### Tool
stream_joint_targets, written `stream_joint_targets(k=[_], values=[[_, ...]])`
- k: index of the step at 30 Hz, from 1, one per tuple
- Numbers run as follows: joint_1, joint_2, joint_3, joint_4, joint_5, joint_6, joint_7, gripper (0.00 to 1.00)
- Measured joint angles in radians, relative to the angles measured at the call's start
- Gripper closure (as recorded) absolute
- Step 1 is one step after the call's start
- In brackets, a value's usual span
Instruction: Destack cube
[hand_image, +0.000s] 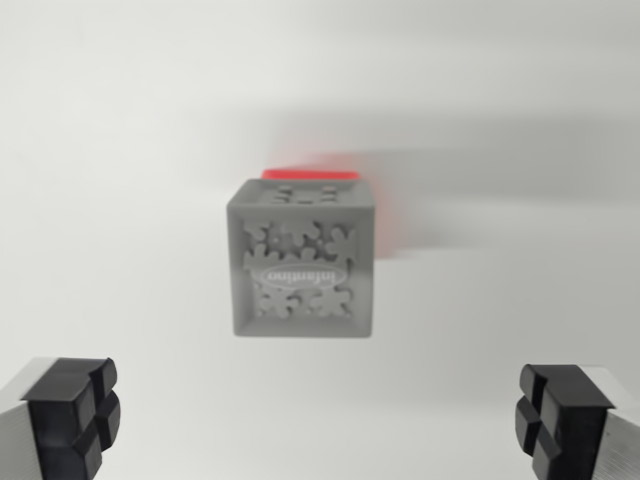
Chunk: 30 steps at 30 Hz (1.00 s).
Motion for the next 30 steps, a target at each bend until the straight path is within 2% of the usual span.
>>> stream_joint_targets(k=[9, 17, 30], values=[[0.015, 0.047, 0.004, -0.04, -0.005, 0.08, -0.001, 0.0], [0.016, 0.128, 0.002, -0.042, -0.008, 0.162, -0.001, 0.0], [0.019, 0.221, -0.002, -0.038, -0.011, 0.252, -0.001, 0.0]])
